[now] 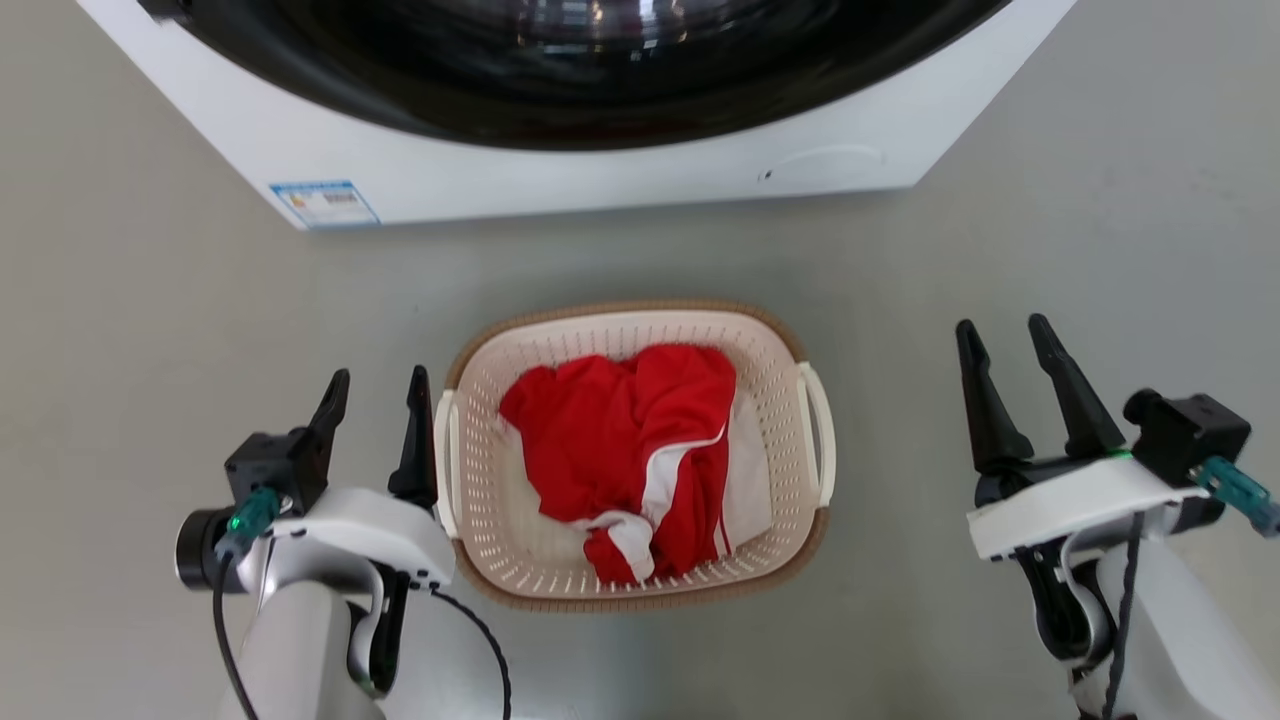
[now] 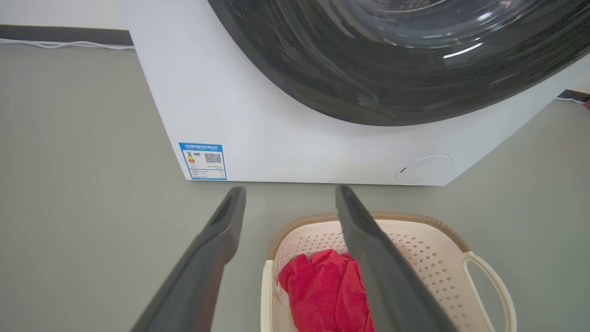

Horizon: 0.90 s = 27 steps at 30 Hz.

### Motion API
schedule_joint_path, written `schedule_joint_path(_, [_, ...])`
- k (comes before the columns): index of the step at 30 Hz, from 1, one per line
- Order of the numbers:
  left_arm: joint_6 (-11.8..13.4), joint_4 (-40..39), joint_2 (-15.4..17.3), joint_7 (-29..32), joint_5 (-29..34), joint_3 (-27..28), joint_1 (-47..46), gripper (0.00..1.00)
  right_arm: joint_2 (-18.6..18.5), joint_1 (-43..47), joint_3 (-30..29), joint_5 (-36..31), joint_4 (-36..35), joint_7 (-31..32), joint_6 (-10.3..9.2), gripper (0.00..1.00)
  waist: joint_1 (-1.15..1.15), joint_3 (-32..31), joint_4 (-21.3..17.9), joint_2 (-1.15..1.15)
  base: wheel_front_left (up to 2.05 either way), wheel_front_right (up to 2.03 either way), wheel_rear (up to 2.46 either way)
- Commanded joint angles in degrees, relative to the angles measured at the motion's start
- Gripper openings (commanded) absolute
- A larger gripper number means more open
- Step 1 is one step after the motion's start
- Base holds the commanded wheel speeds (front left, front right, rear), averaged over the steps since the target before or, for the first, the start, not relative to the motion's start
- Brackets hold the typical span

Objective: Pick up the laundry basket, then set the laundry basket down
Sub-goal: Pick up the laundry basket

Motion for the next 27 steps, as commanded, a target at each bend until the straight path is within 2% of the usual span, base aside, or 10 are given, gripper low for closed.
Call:
schedule_joint_path(1, [-0.41, -0.30, 0.65, -0.30, 0.59, 1.42, -1.65, 1.00, -0.51, -0.79, 1.39, 0.49, -0.55, -0.60, 0.36, 1.00, 0.00, 1.71, 0.42, 0.00, 0.00, 0.00, 0.00])
schedule_joint_path(18, [-2.30, 14.32, 0.65, -0.30, 1.52, 2.59, -12.05, 1.00, -1.09, -7.95, 7.32, 4.50, 10.07, -0.60, 0.36, 1.00, 0.00, 11.65, 2.01, 0.00, 0.00, 0.00, 0.00])
schedule_joint_path(27, [-2.08, 20.01, 0.65, -0.30, 0.33, 1.07, -17.94, 1.00, -1.32, -12.76, 10.51, 6.28, 15.66, -0.60, 0.36, 1.00, 0.00, 17.63, 3.18, 0.00, 0.00, 0.00, 0.00])
